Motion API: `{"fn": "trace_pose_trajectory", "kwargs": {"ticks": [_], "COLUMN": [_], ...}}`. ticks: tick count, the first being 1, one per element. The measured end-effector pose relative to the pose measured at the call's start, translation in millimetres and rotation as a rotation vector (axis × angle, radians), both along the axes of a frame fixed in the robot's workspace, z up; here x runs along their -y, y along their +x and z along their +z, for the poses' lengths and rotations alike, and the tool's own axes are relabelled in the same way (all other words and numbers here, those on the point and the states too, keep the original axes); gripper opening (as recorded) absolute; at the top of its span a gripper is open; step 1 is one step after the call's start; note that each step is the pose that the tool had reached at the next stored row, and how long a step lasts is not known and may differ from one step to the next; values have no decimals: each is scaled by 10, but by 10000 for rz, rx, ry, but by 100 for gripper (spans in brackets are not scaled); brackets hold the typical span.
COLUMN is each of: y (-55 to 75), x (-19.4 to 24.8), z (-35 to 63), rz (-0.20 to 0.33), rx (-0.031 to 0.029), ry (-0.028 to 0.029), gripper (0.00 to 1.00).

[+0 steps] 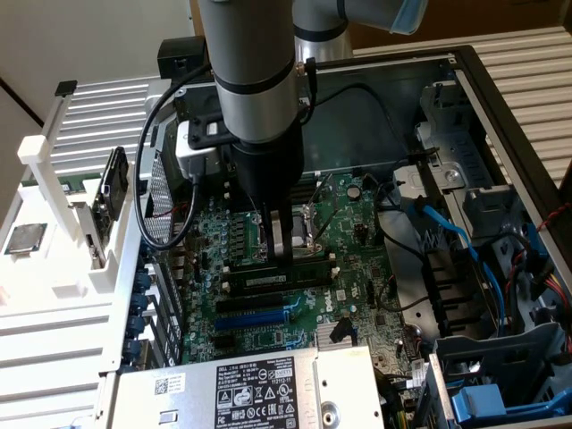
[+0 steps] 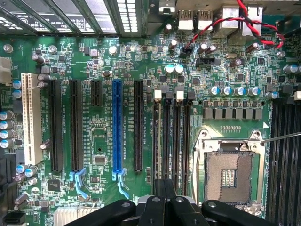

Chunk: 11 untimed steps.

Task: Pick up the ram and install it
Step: 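Press down the ram until it locks into place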

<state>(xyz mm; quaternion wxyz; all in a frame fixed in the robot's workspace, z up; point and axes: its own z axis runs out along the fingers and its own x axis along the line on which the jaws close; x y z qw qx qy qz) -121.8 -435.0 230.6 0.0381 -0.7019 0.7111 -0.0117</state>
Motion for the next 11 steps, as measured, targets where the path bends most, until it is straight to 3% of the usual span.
{"fn": "trace_pose_trajectory", "kwargs": {"ticks": [11], "y": [0], "x": [21], "z": [-2], "rz": [0], "rx": [-18], "ry": [25], "gripper": [10]}}
